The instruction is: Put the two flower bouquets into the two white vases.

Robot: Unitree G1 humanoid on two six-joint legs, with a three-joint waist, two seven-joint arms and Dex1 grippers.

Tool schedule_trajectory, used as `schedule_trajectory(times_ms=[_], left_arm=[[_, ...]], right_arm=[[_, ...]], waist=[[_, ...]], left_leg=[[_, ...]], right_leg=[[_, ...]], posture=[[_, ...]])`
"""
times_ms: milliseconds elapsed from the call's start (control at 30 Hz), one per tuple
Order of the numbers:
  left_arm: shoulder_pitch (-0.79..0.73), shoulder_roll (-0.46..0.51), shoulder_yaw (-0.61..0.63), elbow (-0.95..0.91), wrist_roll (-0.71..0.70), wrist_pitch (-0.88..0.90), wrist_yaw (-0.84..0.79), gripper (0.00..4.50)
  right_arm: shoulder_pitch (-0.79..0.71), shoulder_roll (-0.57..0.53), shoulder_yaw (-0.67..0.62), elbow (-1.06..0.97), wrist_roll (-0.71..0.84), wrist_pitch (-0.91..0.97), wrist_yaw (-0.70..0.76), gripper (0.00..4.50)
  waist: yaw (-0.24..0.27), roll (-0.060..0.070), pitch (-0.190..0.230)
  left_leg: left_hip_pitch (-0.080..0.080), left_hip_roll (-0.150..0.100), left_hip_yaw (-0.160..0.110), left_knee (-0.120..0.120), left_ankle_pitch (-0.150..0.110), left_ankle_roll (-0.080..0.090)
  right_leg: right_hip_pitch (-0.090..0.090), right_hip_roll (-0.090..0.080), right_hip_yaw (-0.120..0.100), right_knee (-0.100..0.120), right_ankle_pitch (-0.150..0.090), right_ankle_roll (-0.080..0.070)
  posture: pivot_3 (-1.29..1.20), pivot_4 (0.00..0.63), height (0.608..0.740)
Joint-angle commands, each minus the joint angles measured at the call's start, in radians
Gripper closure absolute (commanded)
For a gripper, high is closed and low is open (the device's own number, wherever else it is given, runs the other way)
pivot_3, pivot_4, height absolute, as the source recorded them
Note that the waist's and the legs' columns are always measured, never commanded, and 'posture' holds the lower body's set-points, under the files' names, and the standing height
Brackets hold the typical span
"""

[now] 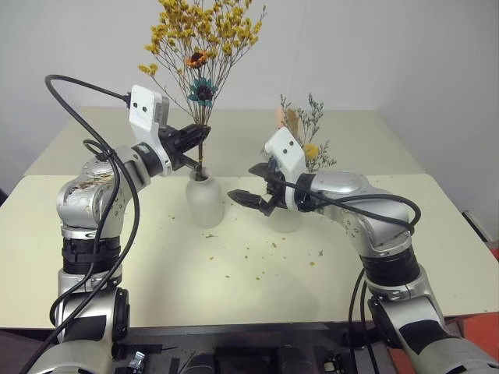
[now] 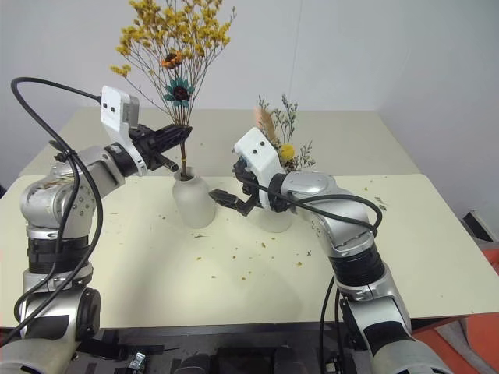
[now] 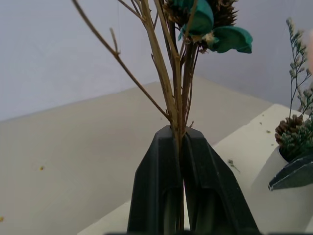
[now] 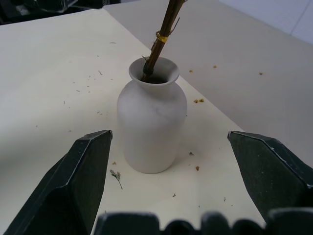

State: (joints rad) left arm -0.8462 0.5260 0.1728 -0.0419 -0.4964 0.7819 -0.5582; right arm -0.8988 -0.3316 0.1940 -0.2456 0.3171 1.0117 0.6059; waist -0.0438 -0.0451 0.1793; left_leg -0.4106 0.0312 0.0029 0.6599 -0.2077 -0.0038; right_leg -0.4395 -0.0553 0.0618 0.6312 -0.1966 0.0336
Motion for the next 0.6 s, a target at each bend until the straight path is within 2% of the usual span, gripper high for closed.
schedule_trajectory(times_ms=[33,200,233,333,600], left_arm=[[0.001,0.012,-0.003,-0.016,0.010,-0.012,0.005,4.27],[0.014,0.013,-0.003,-0.015,0.017,-0.010,0.010,4.27],[0.018,0.013,-0.002,-0.017,0.018,-0.007,0.013,4.08],[0.035,0.016,0.004,-0.034,0.016,0.007,0.023,3.34],[0.080,0.067,0.019,-0.138,0.010,0.103,0.053,0.80]], right_arm=[[-0.032,-0.005,-0.015,-0.022,0.009,0.001,-0.008,0.00],[-0.031,-0.005,-0.016,-0.022,0.010,0.000,-0.009,0.00],[-0.029,-0.006,-0.017,-0.023,0.011,0.000,-0.008,0.00],[-0.027,-0.006,-0.018,-0.026,0.012,0.000,-0.008,0.00],[-0.023,-0.010,-0.017,-0.032,0.018,0.004,-0.008,0.00]], waist=[[0.000,0.000,0.000],[0.000,0.000,0.000],[0.000,0.000,0.000],[0.000,0.000,0.000],[0.000,0.000,0.000]], left_leg=[[0.000,0.000,0.000,0.000,0.000,0.000],[0.000,0.000,0.000,0.000,0.000,0.000],[0.000,0.000,0.000,0.000,0.000,0.000],[0.000,0.000,0.000,0.000,0.000,0.000],[0.000,0.000,0.000,0.000,0.000,0.000]], right_leg=[[0.000,0.000,0.000,0.000,0.000,0.000],[0.000,0.000,0.000,0.000,0.000,0.000],[0.000,0.000,0.000,0.000,0.000,0.000],[0.000,0.000,0.000,0.000,0.000,0.000],[0.000,0.000,0.000,0.000,0.000,0.000]], posture=[[0.00,0.150,0.740],[0.00,0.150,0.740],[0.00,0.150,0.740],[0.00,0.150,0.740],[0.00,0.150,0.740]])
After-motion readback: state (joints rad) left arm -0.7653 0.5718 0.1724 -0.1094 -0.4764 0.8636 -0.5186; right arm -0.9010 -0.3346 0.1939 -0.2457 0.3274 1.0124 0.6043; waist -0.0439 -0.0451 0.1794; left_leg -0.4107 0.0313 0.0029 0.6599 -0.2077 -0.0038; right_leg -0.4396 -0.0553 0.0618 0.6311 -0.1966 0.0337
